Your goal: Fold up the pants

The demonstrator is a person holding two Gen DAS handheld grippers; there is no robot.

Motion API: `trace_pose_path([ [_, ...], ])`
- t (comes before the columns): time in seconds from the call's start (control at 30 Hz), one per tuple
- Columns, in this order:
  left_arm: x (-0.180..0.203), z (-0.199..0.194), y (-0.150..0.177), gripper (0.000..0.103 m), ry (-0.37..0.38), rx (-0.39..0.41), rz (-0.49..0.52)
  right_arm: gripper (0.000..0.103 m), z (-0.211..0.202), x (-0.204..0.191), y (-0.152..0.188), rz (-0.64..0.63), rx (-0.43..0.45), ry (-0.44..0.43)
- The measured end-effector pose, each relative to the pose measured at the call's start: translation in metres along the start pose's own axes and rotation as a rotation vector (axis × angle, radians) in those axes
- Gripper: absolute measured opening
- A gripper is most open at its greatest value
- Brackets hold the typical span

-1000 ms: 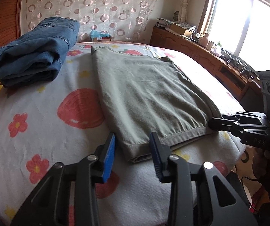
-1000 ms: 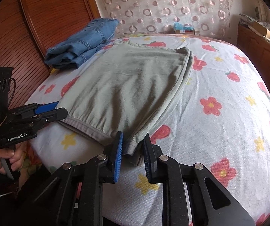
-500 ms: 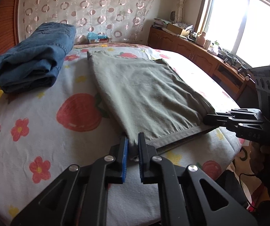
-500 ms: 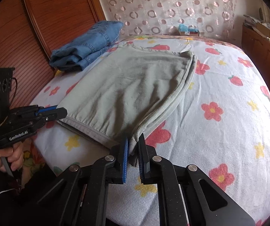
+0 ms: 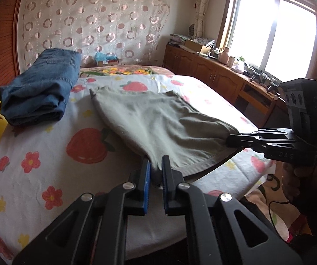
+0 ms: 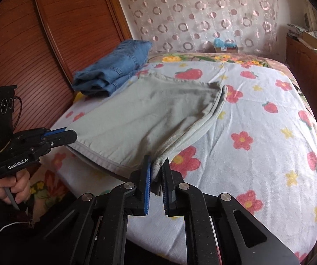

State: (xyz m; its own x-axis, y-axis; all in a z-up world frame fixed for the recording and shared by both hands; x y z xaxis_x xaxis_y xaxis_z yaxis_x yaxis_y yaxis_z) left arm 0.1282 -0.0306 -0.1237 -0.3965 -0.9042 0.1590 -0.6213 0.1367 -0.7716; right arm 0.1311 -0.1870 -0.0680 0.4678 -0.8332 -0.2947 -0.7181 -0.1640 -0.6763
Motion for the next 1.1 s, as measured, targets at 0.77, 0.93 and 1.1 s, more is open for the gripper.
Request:
trace_pose_path([
  [0.77,0.031,-0.059,-0.035,0.006,0.023,0.116,0.078,0.006,-0.063,-0.031,-0.025,-0.060,0.122,-0.039],
  [0.93,0.015,-0.036,-0.062,0.006,-0.016,0.125,0.083,0.005,-0.042,-0.014,-0.053,-0.047,0.148,0.019],
  [1.1,-0.009,-0.006,-0.084,0.006,-0.044,0.112,0.059,0.005,-0.013,0.005,-0.076,-0.033,0.145,0.076],
])
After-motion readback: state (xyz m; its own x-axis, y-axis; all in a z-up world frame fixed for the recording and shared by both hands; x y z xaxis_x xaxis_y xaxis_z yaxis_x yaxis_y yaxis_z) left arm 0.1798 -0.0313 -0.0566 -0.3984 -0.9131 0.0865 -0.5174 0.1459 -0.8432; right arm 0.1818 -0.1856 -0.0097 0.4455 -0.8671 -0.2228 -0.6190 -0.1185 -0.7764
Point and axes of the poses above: each gripper's, at about its wrist camera, not at the fingertips, and z roughly the way its jaws point, x to its right, y to its underside, the point moved 9 cm from there along z, roughly the way its jaws point, and after that the axes turned 2 degrees about z, right-handed, at the moved point
